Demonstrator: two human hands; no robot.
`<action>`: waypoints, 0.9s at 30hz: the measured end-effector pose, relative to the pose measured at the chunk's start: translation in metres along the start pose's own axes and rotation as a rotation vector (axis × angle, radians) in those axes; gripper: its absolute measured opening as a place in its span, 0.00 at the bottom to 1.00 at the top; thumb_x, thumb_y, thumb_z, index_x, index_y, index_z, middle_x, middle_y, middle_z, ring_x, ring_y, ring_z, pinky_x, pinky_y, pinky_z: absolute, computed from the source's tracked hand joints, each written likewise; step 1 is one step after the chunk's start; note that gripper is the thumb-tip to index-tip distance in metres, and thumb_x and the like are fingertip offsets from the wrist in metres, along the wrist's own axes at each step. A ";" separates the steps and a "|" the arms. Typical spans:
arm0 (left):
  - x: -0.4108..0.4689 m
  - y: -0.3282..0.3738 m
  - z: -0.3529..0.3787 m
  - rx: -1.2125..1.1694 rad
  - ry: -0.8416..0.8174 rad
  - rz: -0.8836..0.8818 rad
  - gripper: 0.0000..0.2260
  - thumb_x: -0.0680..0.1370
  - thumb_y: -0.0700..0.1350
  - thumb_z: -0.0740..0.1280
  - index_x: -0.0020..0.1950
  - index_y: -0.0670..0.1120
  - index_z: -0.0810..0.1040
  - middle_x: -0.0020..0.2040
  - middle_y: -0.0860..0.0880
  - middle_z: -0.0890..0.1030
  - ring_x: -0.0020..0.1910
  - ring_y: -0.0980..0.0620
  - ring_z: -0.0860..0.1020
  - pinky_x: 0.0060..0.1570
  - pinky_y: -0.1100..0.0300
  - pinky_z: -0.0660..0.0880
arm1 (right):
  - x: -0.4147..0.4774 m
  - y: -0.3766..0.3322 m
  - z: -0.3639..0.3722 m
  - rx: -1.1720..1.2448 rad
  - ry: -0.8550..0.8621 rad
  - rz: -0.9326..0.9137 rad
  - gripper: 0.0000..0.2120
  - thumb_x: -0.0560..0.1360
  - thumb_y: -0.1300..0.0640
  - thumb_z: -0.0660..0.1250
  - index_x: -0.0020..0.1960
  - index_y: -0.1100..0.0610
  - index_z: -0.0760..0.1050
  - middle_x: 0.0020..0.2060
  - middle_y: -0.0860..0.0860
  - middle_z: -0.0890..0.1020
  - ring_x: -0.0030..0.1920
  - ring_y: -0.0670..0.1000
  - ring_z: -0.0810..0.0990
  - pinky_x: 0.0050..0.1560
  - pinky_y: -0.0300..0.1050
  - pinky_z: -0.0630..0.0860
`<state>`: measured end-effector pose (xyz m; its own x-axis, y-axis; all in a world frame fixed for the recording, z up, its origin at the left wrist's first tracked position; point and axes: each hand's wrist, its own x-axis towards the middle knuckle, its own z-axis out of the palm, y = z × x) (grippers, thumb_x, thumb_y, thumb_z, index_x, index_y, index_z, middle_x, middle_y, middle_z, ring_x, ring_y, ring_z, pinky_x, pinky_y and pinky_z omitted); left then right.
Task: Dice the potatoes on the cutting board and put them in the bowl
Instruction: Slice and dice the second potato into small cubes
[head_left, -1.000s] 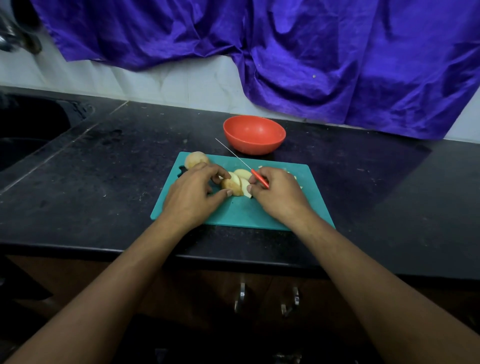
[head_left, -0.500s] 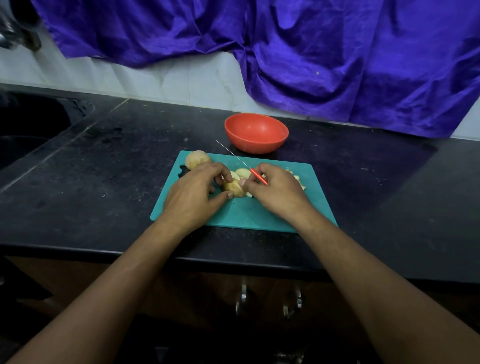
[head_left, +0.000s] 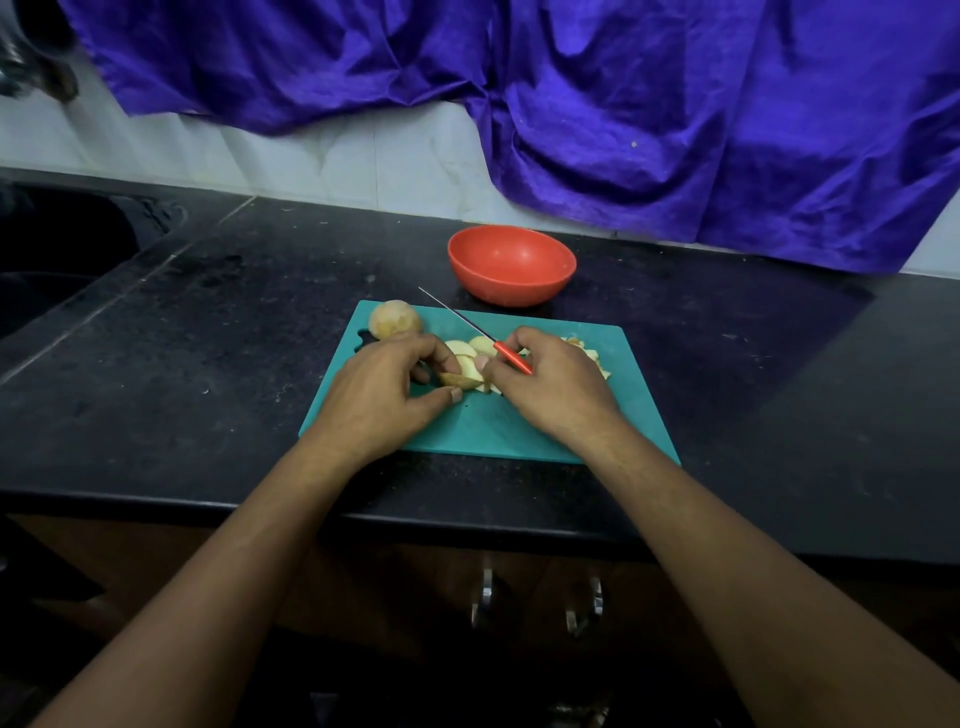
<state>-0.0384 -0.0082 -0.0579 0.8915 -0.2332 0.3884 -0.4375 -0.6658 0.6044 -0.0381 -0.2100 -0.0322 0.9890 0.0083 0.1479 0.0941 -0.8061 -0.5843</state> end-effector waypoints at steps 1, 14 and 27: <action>0.000 0.000 0.000 0.019 -0.007 0.000 0.08 0.72 0.50 0.77 0.48 0.57 0.81 0.44 0.59 0.80 0.45 0.59 0.77 0.46 0.50 0.77 | 0.000 0.000 0.000 0.002 0.006 -0.003 0.16 0.76 0.34 0.68 0.48 0.46 0.76 0.38 0.45 0.81 0.43 0.49 0.79 0.43 0.49 0.75; 0.000 -0.003 -0.001 0.031 -0.022 -0.005 0.05 0.74 0.52 0.76 0.49 0.56 0.83 0.44 0.59 0.83 0.47 0.60 0.79 0.48 0.51 0.79 | -0.003 -0.004 0.001 -0.066 0.029 -0.009 0.16 0.74 0.35 0.70 0.52 0.45 0.76 0.38 0.44 0.79 0.43 0.48 0.78 0.38 0.46 0.68; 0.003 0.004 -0.006 0.026 0.012 -0.075 0.26 0.70 0.54 0.80 0.66 0.57 0.76 0.60 0.58 0.76 0.45 0.60 0.79 0.51 0.52 0.79 | -0.010 0.019 -0.003 0.611 0.158 0.015 0.03 0.79 0.57 0.70 0.48 0.56 0.81 0.32 0.50 0.80 0.27 0.42 0.73 0.29 0.38 0.70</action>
<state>-0.0384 -0.0074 -0.0506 0.9202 -0.1737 0.3507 -0.3660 -0.6995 0.6138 -0.0467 -0.2273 -0.0425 0.9664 -0.1255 0.2245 0.1745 -0.3211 -0.9308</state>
